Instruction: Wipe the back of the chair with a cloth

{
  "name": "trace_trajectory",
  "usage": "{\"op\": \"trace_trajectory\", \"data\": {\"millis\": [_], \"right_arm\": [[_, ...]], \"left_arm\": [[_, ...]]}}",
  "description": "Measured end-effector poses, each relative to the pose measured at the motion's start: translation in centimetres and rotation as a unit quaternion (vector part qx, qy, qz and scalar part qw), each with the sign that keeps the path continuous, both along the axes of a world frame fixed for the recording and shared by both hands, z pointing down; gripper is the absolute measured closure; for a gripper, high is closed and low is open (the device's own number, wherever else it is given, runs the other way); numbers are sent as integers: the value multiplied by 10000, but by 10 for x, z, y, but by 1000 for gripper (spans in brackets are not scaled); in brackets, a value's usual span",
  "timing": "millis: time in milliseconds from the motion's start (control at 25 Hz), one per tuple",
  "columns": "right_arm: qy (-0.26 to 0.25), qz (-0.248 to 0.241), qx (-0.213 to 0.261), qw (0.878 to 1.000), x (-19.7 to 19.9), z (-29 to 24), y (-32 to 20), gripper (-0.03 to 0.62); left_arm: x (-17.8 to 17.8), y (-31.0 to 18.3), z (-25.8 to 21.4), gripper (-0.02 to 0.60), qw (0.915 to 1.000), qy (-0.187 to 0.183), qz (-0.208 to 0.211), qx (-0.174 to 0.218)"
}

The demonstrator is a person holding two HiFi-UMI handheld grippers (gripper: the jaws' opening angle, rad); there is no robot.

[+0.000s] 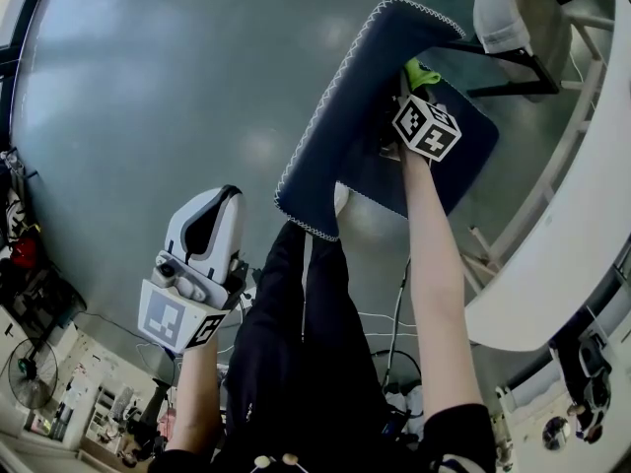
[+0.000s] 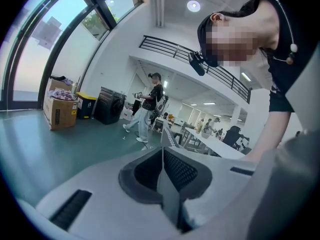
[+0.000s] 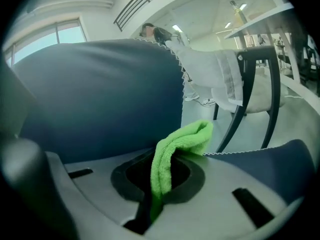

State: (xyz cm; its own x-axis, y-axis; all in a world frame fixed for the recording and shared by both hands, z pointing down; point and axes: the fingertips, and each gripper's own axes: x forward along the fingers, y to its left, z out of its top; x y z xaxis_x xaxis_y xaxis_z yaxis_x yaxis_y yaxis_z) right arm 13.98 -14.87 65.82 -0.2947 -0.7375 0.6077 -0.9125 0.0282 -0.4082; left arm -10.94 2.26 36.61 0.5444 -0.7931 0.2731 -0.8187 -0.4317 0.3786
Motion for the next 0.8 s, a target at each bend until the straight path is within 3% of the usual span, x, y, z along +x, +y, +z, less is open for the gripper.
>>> {"op": "trace_trajectory", "data": {"millis": [200, 800], "right_arm": [[-29, -143, -11, 9999, -9, -1, 7, 577], [-1130, -485, -331, 9919, -60, 7, 98, 577]], "left_arm": [[-1, -1, 3, 569, 10000, 17, 31, -23], [9, 0, 5, 569, 9999, 46, 148, -53]]}}
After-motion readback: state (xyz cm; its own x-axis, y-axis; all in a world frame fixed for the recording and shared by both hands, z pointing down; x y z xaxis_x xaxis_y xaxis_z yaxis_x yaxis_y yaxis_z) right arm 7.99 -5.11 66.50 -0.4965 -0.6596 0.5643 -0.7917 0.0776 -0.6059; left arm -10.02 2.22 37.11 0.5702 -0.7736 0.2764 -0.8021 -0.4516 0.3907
